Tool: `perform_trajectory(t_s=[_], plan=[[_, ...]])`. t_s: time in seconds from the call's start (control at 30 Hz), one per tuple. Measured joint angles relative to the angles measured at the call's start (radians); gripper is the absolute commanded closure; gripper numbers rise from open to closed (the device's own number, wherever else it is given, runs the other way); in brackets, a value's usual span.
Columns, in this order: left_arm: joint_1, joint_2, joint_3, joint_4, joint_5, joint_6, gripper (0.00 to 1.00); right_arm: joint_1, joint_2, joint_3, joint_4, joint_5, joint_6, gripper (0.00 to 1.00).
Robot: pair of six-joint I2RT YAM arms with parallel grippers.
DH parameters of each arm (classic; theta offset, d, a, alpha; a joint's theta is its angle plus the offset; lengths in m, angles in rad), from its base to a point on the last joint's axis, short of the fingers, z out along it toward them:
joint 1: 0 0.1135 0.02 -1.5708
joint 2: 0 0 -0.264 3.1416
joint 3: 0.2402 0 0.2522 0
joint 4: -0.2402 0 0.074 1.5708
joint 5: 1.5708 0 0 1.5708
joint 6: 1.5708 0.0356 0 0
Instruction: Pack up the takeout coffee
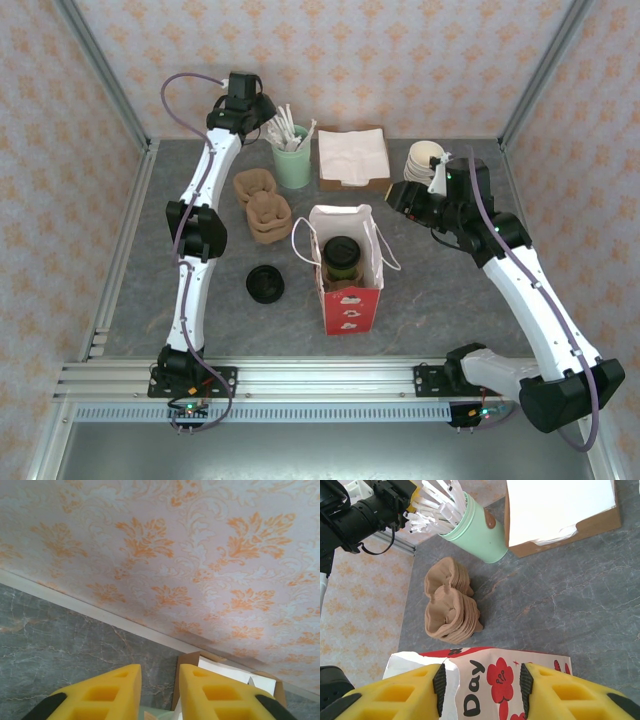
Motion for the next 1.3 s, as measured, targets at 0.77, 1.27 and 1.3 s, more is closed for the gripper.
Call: perform_trajectory(t_s=[0.77, 1.27, 1.3], plan=[[0.000, 0.011, 0.001, 0.014, 0.000, 0.036, 0.89, 0.004, -0.121, -0.140, 0.016, 0.011, 0.016, 0.62], [-0.022, -0.013, 0.001, 0.019, -0.004, 0.136, 0.89, 0.009, -0.193, -0.166, 0.016, 0.014, 0.016, 0.62], [-0.026, -0.022, 0.001, 0.019, -0.005, 0.143, 0.89, 0.010, -0.194, -0.166, 0.016, 0.014, 0.016, 0.62]])
